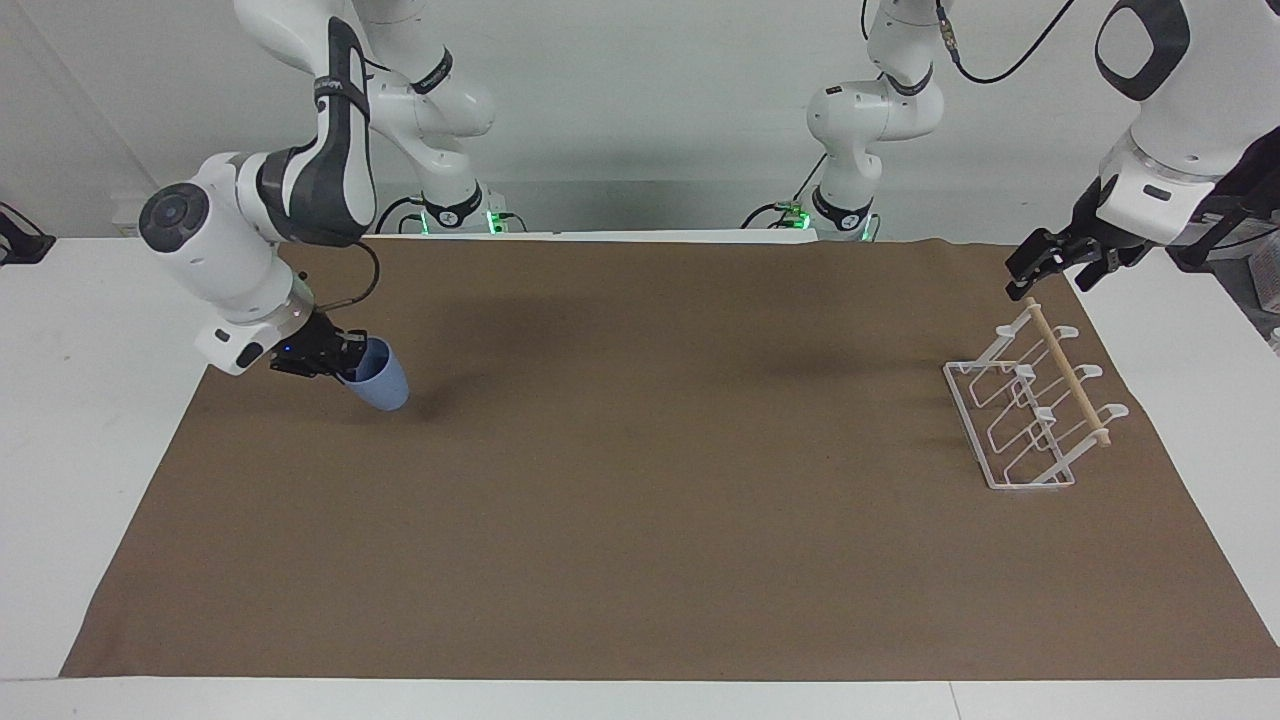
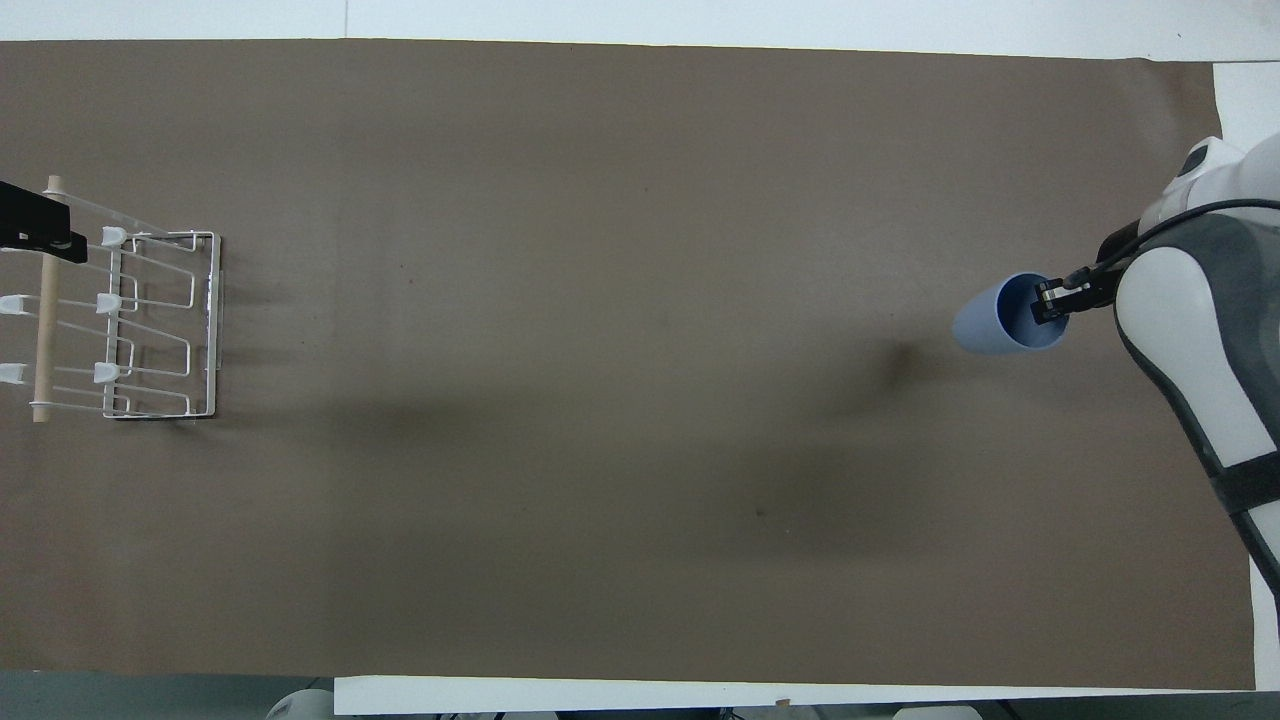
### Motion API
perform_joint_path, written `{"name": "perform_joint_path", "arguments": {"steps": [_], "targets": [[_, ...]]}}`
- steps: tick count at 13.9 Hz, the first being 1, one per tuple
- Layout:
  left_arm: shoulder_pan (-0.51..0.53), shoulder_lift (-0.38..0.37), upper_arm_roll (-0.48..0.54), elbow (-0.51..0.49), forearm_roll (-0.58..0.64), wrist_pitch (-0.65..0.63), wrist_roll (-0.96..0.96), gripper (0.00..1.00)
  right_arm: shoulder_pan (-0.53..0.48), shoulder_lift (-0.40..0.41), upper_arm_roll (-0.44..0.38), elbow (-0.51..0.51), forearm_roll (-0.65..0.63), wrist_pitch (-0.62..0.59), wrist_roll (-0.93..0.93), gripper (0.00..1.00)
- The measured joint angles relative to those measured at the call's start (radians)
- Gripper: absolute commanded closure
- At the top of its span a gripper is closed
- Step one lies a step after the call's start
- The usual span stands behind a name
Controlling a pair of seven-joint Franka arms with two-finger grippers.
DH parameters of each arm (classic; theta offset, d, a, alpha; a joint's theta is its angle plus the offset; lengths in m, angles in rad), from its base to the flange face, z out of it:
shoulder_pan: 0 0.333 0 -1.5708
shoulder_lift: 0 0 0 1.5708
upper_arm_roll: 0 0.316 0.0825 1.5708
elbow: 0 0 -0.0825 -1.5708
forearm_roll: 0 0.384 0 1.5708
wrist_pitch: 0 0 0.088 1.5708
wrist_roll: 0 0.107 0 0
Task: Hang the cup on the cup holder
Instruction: 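Lift the blue cup with the right gripper toward the table center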
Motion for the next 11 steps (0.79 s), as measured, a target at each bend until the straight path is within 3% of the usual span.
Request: {"name": "perform_joint_path", "arguments": {"steps": [3, 11], "targets": [[0.0, 0.0, 0.0, 0.0, 0.0, 0.0, 0.0, 0.0, 0.051, -0.01, 0.004, 0.054, 0.242, -0.104, 0.019, 1.0], [0.0, 0.0, 0.0, 0.0, 0.0, 0.0, 0.0, 0.0, 0.232, -0.004, 0.007, 0.04, 0.695, -0.102, 0.317, 1.0]]}}
